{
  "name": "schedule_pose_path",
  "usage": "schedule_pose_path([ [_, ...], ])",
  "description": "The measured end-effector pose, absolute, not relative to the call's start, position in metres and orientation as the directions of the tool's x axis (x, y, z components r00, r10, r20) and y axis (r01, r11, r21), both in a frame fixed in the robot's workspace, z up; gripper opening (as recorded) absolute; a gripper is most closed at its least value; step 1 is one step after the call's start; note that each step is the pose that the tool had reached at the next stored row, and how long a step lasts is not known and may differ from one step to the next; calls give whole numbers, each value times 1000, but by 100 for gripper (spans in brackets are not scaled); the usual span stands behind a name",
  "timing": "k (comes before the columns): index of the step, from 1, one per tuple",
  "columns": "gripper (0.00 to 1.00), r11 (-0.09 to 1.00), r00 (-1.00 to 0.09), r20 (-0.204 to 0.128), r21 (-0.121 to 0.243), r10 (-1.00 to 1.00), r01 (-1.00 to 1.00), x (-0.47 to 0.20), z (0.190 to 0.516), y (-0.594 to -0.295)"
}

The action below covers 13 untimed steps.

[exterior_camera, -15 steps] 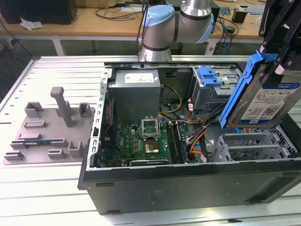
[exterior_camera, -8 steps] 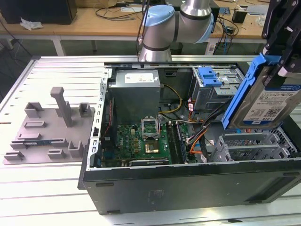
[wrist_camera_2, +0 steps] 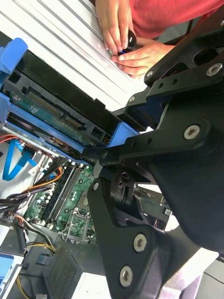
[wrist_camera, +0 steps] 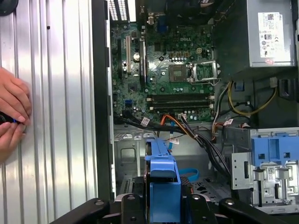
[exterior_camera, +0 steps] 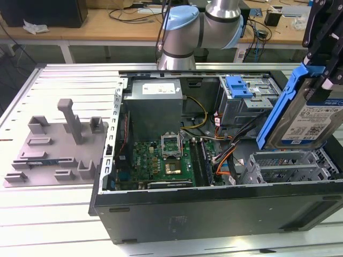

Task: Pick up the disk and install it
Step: 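Insert the disk into the insertion slot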

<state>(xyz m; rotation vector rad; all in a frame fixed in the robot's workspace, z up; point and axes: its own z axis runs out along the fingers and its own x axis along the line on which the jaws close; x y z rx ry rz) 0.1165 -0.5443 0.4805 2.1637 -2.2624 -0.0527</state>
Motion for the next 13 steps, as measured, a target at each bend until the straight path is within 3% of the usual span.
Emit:
schedule_pose_path([
  [13, 36, 24, -24, 1, 30, -1000, -999, 117, 478, -544],
])
